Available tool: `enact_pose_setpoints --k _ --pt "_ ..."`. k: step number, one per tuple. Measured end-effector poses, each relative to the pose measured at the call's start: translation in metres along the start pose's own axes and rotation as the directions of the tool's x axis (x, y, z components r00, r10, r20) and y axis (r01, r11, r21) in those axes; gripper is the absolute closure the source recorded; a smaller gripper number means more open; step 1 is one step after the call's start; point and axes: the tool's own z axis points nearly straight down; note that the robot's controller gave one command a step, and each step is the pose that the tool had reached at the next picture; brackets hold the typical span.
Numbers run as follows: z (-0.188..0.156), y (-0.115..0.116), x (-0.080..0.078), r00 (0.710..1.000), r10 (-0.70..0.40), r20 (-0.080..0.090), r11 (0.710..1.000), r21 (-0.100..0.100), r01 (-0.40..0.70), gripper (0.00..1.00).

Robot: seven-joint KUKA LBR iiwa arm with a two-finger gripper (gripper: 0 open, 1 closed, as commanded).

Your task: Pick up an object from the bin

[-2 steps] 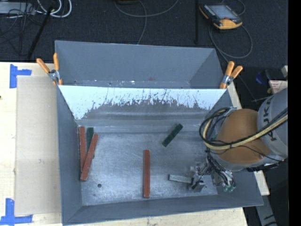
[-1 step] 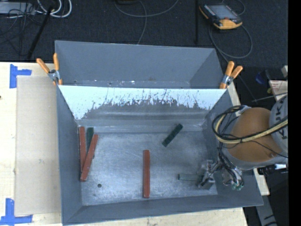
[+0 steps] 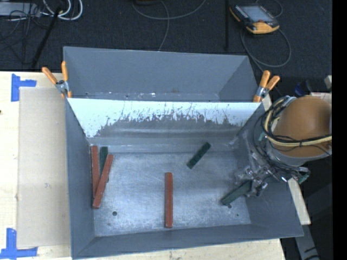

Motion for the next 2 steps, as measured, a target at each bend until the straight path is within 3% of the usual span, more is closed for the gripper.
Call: enact_pose_setpoints --k 1,2 --pt "-0.154 0.008 -0.031 1.0 -0.005 0.004 1.0 0.005 0.005 1.0" --pt "-0.092 0.065 -0.001 0.986 -0.168 -0.004 0.986 -0.008 0.168 1.0"
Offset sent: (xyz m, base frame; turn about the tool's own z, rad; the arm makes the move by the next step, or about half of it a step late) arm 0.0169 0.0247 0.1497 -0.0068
